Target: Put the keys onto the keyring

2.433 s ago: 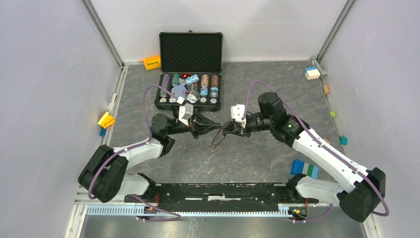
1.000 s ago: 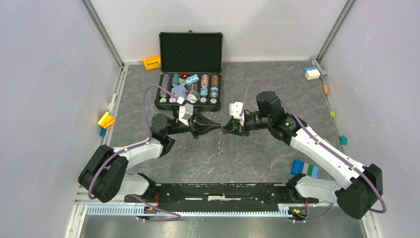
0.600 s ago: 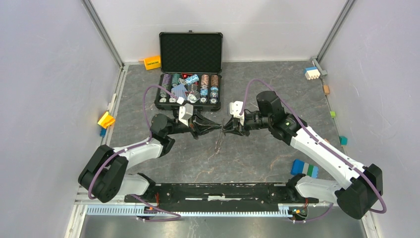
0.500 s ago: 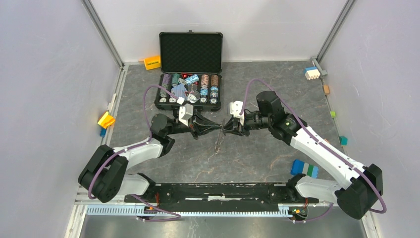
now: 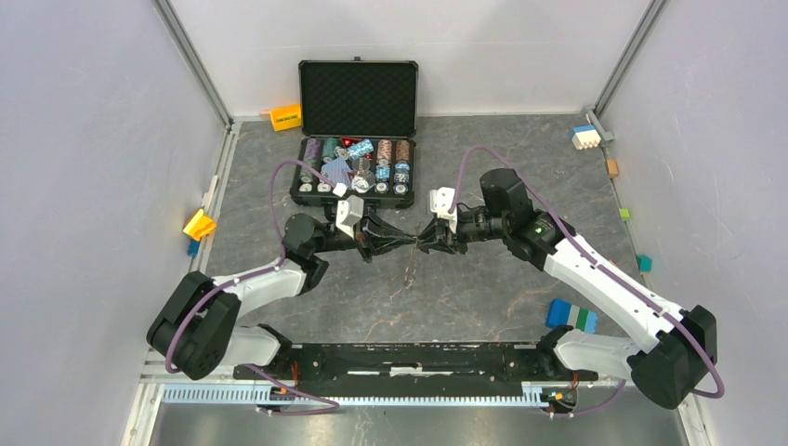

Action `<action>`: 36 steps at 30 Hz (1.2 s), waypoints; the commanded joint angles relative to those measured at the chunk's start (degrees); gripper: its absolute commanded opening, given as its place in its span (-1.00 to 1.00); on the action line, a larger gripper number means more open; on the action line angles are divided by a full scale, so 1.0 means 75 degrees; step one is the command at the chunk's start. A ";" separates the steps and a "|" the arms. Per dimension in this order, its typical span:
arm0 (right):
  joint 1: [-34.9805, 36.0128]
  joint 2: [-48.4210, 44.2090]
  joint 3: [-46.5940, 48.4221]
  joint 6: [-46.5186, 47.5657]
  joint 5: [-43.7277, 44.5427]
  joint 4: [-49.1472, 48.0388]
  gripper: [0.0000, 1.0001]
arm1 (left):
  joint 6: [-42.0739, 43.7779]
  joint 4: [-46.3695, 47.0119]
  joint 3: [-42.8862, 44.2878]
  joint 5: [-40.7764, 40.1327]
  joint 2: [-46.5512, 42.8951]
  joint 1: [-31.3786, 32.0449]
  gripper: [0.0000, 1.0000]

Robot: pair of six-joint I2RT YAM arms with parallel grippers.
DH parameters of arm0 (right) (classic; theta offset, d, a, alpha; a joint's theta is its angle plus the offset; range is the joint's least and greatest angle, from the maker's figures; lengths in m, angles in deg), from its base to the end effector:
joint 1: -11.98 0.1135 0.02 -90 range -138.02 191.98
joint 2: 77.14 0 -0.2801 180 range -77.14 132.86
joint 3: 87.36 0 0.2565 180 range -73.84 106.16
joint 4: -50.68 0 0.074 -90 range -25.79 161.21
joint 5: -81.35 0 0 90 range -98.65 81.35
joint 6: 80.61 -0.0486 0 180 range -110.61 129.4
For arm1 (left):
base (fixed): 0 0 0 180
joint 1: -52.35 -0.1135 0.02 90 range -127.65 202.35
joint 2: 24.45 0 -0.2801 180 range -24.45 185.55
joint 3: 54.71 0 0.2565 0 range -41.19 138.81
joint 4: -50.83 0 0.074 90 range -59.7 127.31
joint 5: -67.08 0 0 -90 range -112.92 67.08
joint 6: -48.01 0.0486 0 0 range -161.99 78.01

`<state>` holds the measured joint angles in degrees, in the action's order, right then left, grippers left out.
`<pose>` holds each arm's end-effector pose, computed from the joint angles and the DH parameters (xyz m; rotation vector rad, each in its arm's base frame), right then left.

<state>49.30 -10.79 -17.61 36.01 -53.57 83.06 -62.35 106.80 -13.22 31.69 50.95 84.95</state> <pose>0.1848 0.1840 0.3328 -1.4581 1.4248 0.9241 0.1951 -0.1718 0.2798 1.0227 1.0747 -1.3234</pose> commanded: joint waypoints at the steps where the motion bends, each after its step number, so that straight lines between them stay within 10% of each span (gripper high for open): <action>1: -0.0018 0.0015 0.0403 -0.0091 0.0045 -0.0311 -0.48 | 0.0371 0.0276 -0.0038 0.0248 0.0020 0.0048 -0.95; 17: -0.0018 -0.0146 0.0323 0.0083 0.0192 -0.0192 -1.00 | 0.0602 0.0108 -0.0067 0.0106 -0.0066 0.0054 -0.96; 36: 0.0028 -0.0250 0.0236 0.0468 0.0510 0.0175 -1.00 | 0.1670 -0.0882 0.0024 -0.0030 -0.0205 0.0048 -0.95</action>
<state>49.70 -11.07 -16.78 38.34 -50.45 85.68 -54.15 102.93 -13.51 32.37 50.88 85.56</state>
